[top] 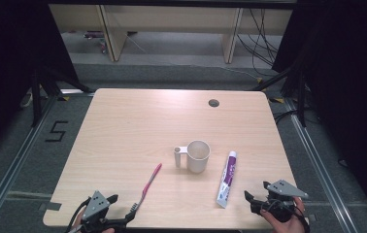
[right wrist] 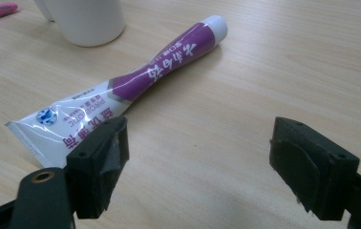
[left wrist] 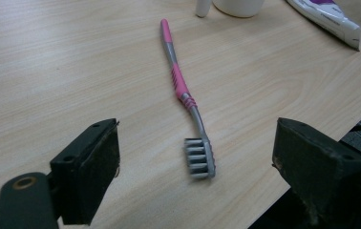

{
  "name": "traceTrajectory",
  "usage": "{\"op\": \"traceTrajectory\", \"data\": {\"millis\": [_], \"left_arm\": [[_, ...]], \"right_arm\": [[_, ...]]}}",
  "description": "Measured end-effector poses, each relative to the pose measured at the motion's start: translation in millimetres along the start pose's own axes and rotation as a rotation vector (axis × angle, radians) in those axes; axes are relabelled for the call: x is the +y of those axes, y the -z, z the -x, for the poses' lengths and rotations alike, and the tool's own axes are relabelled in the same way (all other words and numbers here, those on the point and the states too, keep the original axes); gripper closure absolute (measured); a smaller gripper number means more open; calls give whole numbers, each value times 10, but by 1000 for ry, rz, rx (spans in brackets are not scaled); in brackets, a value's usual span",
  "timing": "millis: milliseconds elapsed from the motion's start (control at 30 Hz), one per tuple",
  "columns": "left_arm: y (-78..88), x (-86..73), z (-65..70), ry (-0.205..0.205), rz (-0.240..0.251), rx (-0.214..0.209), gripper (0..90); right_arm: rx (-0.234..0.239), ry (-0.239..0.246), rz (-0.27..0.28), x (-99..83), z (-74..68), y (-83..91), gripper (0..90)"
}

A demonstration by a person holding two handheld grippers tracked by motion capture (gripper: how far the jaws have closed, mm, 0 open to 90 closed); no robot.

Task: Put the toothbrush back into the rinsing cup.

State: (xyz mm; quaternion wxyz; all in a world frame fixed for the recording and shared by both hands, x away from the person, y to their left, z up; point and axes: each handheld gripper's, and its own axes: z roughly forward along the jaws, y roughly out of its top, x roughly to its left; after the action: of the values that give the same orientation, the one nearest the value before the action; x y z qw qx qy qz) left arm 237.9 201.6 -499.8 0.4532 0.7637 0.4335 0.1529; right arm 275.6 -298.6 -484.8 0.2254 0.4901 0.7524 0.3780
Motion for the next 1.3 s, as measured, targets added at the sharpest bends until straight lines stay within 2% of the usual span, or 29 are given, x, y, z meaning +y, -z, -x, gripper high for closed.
{"op": "traceTrajectory", "data": {"millis": [33, 67, 100, 200, 267, 367, 400, 433, 467, 533, 567, 600, 633, 667, 800, 900, 967, 1000, 1033, 1100, 1133, 1167, 1233, 1267, 1300], "left_arm": [[-3, 1, -1, 2, 12, -9, 186], [0, 2, -1, 2, 16, -16, 195], [0, 2, -1, 2, 16, -16, 214], [4, 1, 17, -2, 15, -29, 302], [10, 11, 17, -6, 21, -44, 322], [21, 0, 16, -24, 22, -50, 455], [9, -9, 23, -27, 33, -66, 527], [15, -12, 25, -40, 15, -69, 564], [1, -16, 38, -42, 25, -70, 646], [3, -16, 48, -54, 24, -66, 672], [2, -15, 57, -54, 27, -72, 716], [-8, -13, 77, -66, 34, -79, 796], [-8, -13, 77, -66, 34, -79, 818], [-11, -8, 79, -82, 28, -85, 818], [-46, 1, 114, -95, 15, -94, 887], [-66, 8, 144, -93, 17, -93, 893], [-72, 22, 144, -120, -2, -96, 895], [-93, 18, 154, -110, 10, -101, 895], [-121, 12, 160, -117, -8, -108, 895], [-137, 6, 168, -115, -21, -111, 895], [-154, 1, 163, -127, -32, -111, 895], [-175, -4, 168, -122, -33, -111, 895], [-226, -7, 170, -134, -55, -103, 895], [-224, -3, 152, -168, -89, -97, 894], [-224, -3, 152, -168, -89, -97, 895]], "right_arm": [[-4, -15, -1, -2, -15, -1, 220], [-8, 14, 3, 4, 0, -3, 220], [-6, 21, 3, 7, -2, -7, 220], [-3, 25, 1, 1, -5, -17, 220], [-4, 29, -5, 1, 0, -15, 220], [-3, 24, -21, -5, 3, -15, 221], [-1, 20, -21, -5, 4, -14, 220], [-3, 21, -13, -6, 6, -18, 220], [-3, 26, -7, -7, 9, -23, 221], [3, 19, -12, -7, 4, -20, 221], [6, 25, -23, -9, 3, -22, 221], [4, 35, -24, -14, -5, -33, 221], [5, 42, -22, -11, -4, -37, 221], [5, 42, -22, -11, -4, -37, 221], [11, 53, -23, -13, -5, -45, 222], [10, 55, -20, -12, -4, -44, 224], [12, 53, -21, -11, -10, -43, 224], [12, 53, -21, -11, -10, -43, 224], [12, 58, -21, -12, -6, -46, 224], [14, 51, -26, -11, -11, -46, 224], [18, 3, -39, -20, -45, -43, 224], [15, 51, -34, -12, -16, -44, 226], [19, 58, -34, -13, -20, -47, 227], [17, 48, -34, -13, -32, -48, 226], [16, 59, -30, -14, -29, -53, 226]]}}
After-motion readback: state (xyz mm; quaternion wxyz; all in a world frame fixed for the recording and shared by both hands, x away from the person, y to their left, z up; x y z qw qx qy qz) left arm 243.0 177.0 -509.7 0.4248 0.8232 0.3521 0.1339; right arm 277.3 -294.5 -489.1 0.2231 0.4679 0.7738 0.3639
